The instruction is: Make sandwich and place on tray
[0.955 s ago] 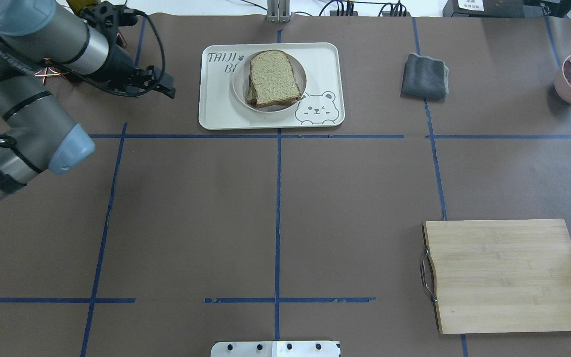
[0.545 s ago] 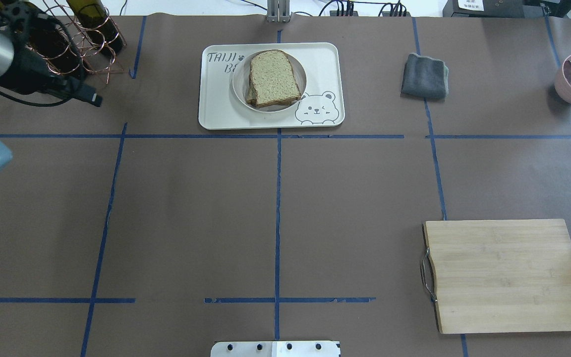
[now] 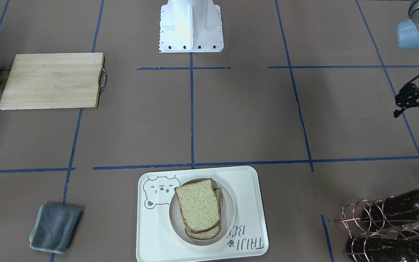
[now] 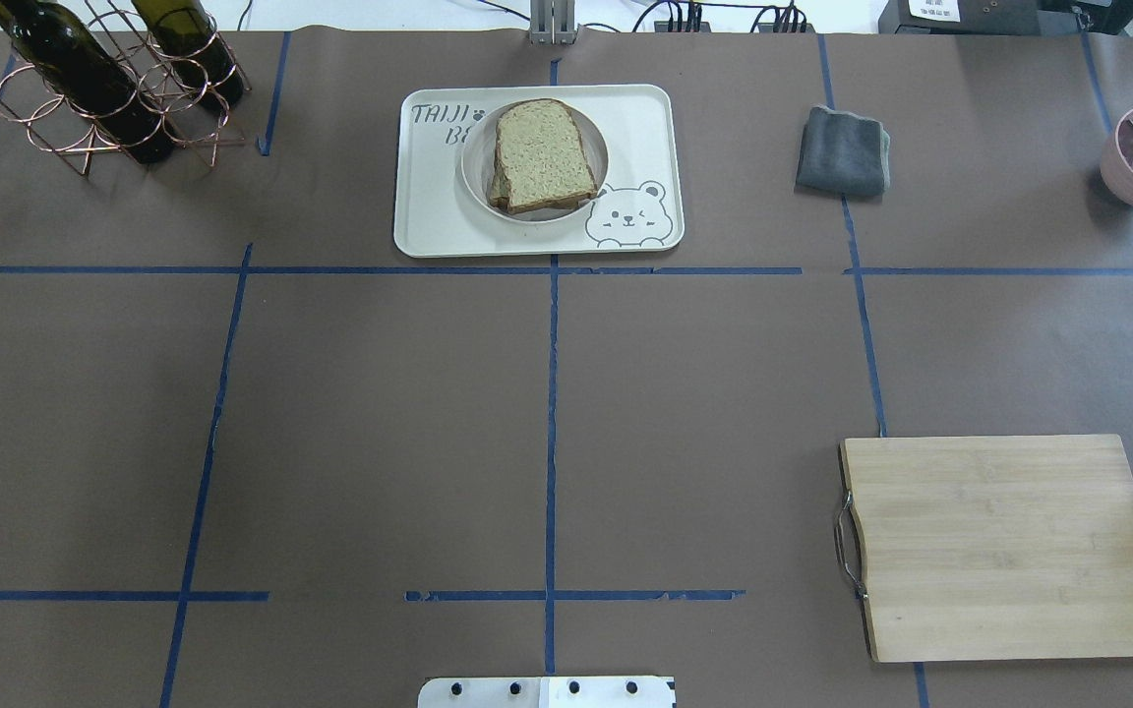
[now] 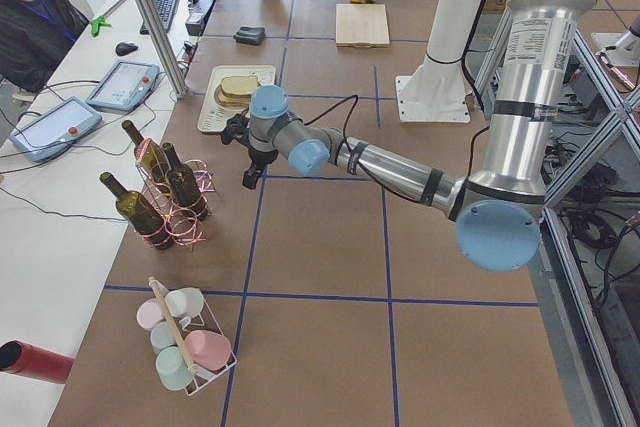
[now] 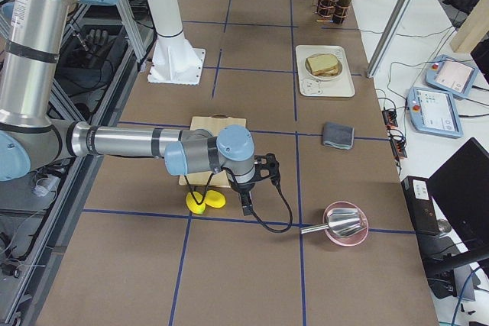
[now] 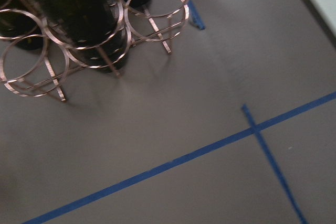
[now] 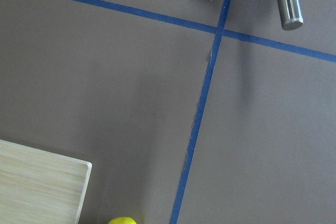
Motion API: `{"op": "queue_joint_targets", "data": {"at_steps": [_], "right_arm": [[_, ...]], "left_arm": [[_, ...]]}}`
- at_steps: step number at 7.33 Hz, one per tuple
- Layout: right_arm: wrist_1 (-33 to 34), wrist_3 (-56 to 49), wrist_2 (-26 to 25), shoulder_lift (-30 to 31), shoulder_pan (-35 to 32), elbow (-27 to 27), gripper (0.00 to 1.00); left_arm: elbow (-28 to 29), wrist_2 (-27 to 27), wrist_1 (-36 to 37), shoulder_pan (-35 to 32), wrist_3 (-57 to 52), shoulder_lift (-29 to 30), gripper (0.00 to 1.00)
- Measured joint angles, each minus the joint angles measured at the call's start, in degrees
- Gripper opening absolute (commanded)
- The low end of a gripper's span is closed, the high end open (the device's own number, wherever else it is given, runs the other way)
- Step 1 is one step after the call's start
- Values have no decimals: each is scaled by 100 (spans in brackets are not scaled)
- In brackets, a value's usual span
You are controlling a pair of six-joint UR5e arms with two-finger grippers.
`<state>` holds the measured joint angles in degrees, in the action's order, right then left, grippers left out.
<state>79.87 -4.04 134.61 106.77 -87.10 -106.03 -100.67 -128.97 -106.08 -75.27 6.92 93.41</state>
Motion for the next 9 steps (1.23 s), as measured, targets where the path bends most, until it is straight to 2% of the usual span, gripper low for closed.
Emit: {"op": "queue_joint_targets", "data": {"at_steps": [1, 3, 6, 9], "right_arm": [[6, 5, -3, 17, -2, 15, 100], [19, 11, -5, 49, -7, 15, 100], [106, 17, -3, 37, -9, -18, 100], [110, 22, 16, 25, -12, -17, 100]], "left_arm": [[7, -3, 513, -378, -467, -64, 100], [31, -18, 1415, -719, -778, -266, 100], [33, -610, 1614, -1302, -1153, -884, 100], [129, -688, 1669, -1674, -1872, -1053, 100]]}}
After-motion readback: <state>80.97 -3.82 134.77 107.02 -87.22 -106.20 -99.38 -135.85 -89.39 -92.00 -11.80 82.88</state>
